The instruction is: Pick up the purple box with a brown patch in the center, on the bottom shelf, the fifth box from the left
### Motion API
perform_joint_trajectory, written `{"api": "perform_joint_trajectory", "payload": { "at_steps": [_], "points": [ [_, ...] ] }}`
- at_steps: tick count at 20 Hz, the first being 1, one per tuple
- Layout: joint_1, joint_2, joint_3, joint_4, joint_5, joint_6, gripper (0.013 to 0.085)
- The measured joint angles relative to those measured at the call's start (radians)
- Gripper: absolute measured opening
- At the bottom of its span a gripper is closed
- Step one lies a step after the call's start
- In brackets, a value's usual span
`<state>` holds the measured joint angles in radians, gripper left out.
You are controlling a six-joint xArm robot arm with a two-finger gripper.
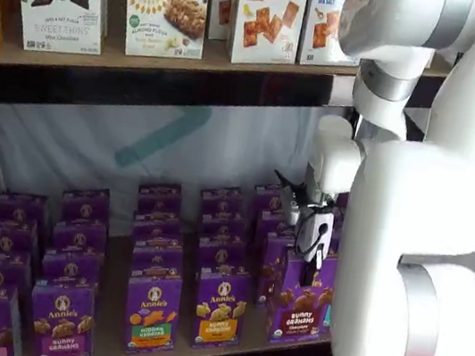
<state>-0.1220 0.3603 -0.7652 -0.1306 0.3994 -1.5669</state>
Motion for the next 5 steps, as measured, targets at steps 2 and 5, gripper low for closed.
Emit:
{"api": "perform_joint_trajectory", "payload": {
  "at_steps": [2,5],
  "points": [
    [0.003,-0.031,0.018,-0.006,0.015,0.008,0.0330],
    [0.008,-0.066,0.039,-0.009,0.033,0.015,0.0330]
  ]
}}
